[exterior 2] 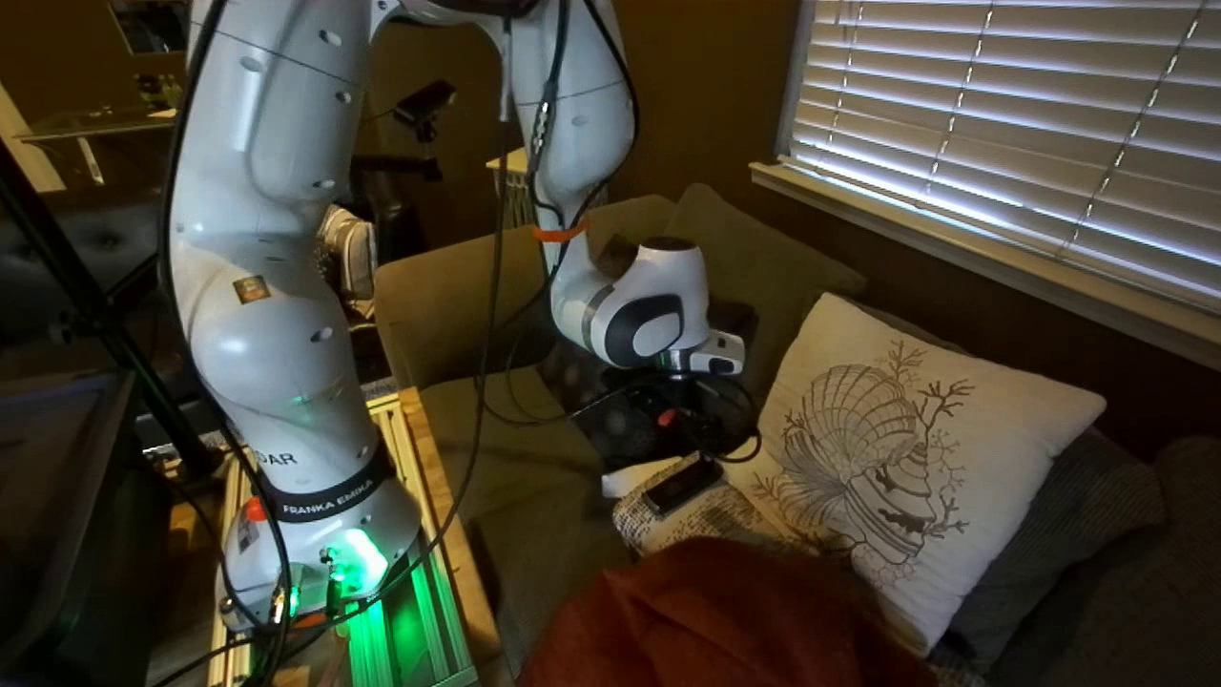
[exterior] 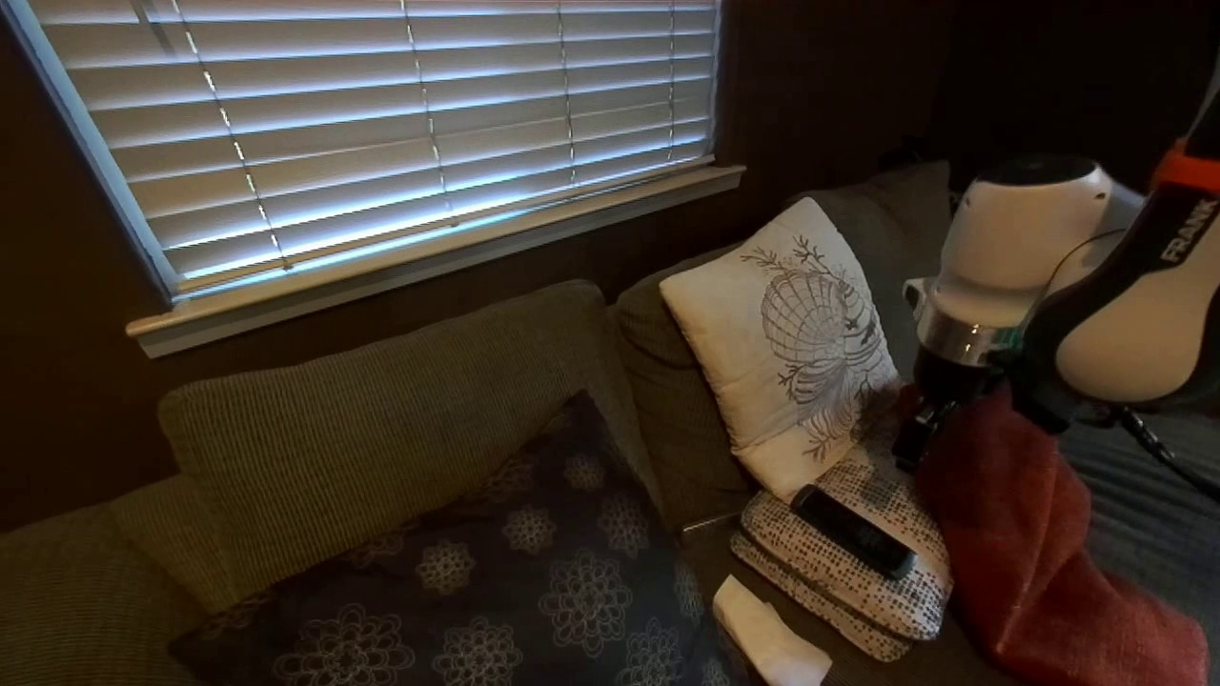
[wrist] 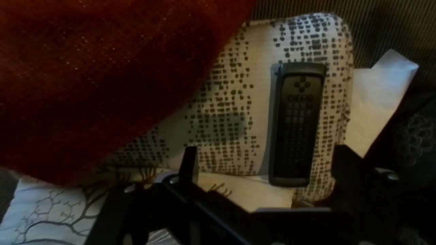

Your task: Uncover the remote, then move it

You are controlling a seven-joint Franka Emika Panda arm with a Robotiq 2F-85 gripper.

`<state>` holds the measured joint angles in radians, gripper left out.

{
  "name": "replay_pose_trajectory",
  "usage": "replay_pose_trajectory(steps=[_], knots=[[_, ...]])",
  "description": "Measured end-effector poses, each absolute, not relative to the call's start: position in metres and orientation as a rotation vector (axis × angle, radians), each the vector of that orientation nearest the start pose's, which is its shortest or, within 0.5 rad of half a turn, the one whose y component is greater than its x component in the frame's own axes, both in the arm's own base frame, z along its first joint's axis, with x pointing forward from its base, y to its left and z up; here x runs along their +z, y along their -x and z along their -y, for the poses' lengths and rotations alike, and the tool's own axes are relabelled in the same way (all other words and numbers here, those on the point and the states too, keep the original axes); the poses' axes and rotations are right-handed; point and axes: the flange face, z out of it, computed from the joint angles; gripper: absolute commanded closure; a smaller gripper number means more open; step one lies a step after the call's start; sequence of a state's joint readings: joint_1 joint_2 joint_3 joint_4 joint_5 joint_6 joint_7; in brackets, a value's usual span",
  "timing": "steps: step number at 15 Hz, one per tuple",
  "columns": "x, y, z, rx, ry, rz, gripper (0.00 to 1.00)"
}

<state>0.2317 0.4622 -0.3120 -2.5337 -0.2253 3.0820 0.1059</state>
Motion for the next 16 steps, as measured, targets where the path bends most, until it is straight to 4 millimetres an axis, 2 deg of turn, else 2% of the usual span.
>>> replay_pose_trajectory(steps=[4,7,11,16], knots=[[0.177,-0.446,0.061,-0.312,3.240,-0.059,0.00],[0.212,-0.439,0.080,-0.374,3.193,-0.234,0.00],[0.251,-0.430,0.105,-0.432,3.137,-0.430,0.00],[0.287,-0.416,0.140,-0.380,3.103,-0.658,0.00]])
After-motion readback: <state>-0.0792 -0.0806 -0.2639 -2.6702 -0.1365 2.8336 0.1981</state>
